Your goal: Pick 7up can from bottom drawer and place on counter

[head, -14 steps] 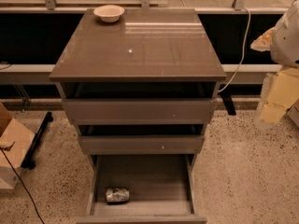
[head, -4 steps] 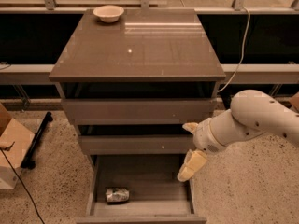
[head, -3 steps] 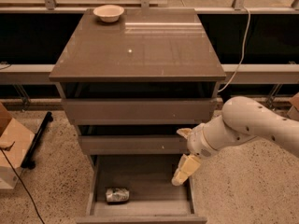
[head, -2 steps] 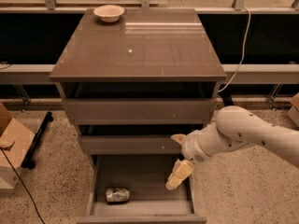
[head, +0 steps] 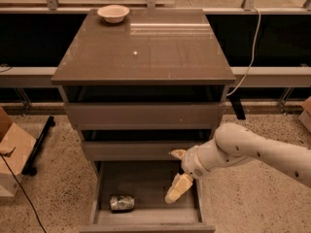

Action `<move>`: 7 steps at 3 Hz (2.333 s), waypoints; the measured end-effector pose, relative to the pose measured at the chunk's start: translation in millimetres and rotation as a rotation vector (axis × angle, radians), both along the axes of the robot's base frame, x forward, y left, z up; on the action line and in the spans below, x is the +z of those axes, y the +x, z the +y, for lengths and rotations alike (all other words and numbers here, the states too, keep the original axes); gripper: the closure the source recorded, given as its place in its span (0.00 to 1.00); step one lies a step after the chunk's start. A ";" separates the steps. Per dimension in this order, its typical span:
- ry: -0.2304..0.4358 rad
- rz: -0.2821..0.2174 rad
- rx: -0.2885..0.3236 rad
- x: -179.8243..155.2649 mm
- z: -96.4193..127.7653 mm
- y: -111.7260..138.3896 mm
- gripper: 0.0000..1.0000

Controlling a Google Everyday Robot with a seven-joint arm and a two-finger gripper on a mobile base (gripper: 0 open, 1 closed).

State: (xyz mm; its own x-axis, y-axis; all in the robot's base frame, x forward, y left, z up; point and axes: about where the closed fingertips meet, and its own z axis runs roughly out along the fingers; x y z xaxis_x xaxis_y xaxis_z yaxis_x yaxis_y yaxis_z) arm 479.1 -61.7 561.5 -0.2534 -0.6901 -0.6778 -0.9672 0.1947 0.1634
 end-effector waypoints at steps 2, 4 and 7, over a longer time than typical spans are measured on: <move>0.036 0.063 0.014 -34.6 15.9 -3.5 0.00; 0.076 0.154 0.049 -76.2 37.4 1.6 0.00; 0.088 0.200 0.063 -118.2 57.1 7.4 0.00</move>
Offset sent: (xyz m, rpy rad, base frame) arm -0.0024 0.0234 -0.0533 0.0518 0.0956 0.0195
